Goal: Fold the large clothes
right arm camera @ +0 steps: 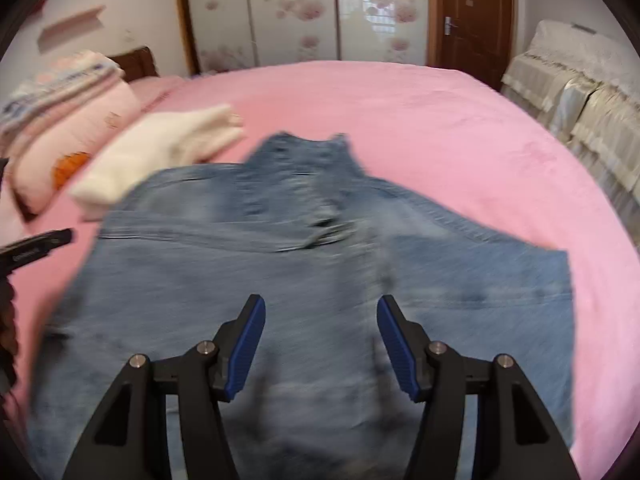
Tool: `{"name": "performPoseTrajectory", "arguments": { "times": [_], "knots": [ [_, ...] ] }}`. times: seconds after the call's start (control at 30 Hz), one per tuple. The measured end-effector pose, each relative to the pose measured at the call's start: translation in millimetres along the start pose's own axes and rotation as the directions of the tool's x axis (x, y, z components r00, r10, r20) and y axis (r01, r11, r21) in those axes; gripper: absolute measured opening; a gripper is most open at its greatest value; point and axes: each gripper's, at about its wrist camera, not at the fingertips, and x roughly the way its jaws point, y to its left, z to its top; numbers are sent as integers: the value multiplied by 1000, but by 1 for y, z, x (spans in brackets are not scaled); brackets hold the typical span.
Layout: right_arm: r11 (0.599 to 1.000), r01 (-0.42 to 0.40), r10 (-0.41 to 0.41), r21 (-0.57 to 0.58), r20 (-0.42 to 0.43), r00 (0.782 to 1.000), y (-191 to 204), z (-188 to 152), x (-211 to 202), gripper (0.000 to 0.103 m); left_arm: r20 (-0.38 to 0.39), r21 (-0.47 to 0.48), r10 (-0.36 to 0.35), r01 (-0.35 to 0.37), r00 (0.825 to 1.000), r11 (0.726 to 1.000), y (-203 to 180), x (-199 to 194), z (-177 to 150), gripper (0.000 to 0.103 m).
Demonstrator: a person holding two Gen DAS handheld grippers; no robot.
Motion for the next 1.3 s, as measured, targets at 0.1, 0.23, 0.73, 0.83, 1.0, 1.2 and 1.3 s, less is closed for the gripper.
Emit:
{"name": "performPoseTrajectory", "arguments": {
  "times": [0.1,0.23,0.73,0.83,1.0,1.2,1.3],
  "knots": [
    [995,-99,99,5,-9,995,38,-7,2,54,-15,-11,-57,57,998,998,-34,1,-22,53],
    [990,-106,101,-96,-56,993,75,-25,22,52,-63,36,-8,10,998,999,-62,18,-52,58],
    [990,115,-110,86,-55,992,-41,-45,31,0,-70,7,123,-122,990,992,9,42,-81,62],
    [985,147,-144,85,-47,988,-34,-46,32,2,-57,42,171,-169,984,985,1,45,-84,62],
    [984,110,-105,143,-46,993,-44,-45,32,2,-53,20,147,-146,988,989,4,39,-86,62],
    [978,122,-113,168,-63,992,-42,-44,28,3,-49,14,145,-144,988,989,6,39,-85,62],
    [974,102,-89,204,-73,993,-42,-44,22,7,-64,-1,134,-134,989,991,9,40,-83,62]
  ]
}}
